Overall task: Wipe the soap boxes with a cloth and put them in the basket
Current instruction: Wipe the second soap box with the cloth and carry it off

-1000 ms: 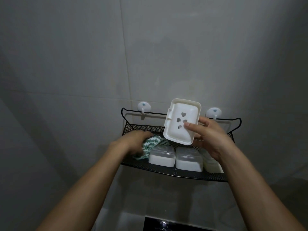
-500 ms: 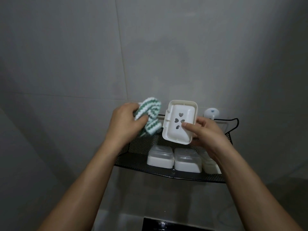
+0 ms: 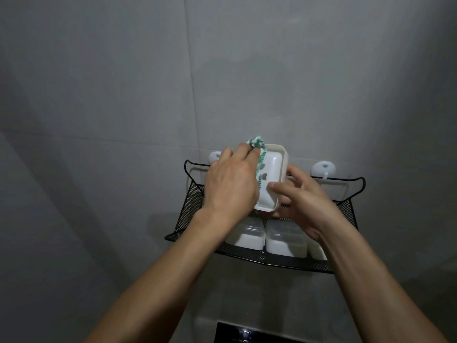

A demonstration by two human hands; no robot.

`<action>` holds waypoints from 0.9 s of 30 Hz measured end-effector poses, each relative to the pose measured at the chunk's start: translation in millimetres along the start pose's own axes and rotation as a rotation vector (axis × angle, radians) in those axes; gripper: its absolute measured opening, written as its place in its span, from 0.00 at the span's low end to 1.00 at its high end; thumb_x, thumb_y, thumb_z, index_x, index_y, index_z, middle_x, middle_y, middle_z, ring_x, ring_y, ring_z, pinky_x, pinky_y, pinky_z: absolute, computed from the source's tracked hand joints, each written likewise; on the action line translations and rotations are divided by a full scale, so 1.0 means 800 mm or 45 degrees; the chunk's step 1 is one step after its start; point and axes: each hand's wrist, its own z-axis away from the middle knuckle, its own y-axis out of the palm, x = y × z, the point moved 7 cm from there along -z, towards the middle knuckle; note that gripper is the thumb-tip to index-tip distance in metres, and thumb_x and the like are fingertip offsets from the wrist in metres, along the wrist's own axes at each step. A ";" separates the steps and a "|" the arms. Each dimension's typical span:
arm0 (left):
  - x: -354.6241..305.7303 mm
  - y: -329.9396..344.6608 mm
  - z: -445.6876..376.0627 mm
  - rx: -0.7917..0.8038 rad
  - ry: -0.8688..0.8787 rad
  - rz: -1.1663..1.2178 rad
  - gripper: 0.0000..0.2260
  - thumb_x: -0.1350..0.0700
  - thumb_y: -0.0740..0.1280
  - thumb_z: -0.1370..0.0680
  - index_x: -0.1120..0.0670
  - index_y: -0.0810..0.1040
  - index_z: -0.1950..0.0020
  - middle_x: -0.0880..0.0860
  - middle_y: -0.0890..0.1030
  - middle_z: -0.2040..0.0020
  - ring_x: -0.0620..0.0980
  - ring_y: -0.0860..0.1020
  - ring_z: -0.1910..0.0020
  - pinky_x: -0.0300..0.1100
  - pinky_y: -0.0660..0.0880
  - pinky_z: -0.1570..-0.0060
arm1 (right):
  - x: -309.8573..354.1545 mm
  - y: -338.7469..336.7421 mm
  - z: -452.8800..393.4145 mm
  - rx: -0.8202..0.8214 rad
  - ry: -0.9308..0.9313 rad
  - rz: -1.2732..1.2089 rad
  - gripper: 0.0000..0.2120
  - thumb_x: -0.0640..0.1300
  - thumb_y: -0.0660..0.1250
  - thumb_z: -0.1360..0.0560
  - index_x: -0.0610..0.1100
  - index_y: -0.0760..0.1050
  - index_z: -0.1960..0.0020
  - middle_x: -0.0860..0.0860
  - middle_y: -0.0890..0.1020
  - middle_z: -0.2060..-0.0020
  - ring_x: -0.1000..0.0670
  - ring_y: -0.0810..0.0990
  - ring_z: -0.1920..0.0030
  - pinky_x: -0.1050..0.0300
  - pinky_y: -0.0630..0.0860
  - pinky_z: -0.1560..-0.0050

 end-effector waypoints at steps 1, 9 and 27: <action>0.001 0.000 -0.003 0.018 0.008 0.062 0.24 0.59 0.62 0.24 0.51 0.70 0.27 0.48 0.73 0.33 0.54 0.73 0.43 0.48 0.72 0.54 | 0.001 -0.001 0.001 0.017 -0.001 -0.017 0.19 0.35 0.68 0.23 0.45 0.72 0.34 0.47 0.86 0.49 0.41 0.85 0.50 0.36 0.82 0.52; -0.024 -0.008 -0.009 0.139 0.344 0.243 0.22 0.59 0.62 0.23 0.47 0.73 0.29 0.43 0.72 0.32 0.51 0.70 0.45 0.41 0.64 0.52 | 0.002 -0.005 0.002 0.217 0.016 -0.020 0.23 0.42 0.70 0.26 0.45 0.73 0.32 0.38 0.83 0.44 0.41 0.84 0.48 0.47 0.84 0.58; -0.013 -0.015 -0.010 0.164 0.322 0.150 0.21 0.59 0.63 0.23 0.42 0.76 0.32 0.50 0.72 0.44 0.51 0.70 0.49 0.44 0.65 0.59 | 0.004 -0.008 -0.002 0.188 0.070 -0.093 0.21 0.46 0.69 0.25 0.43 0.75 0.33 0.39 0.83 0.41 0.38 0.83 0.43 0.37 0.82 0.51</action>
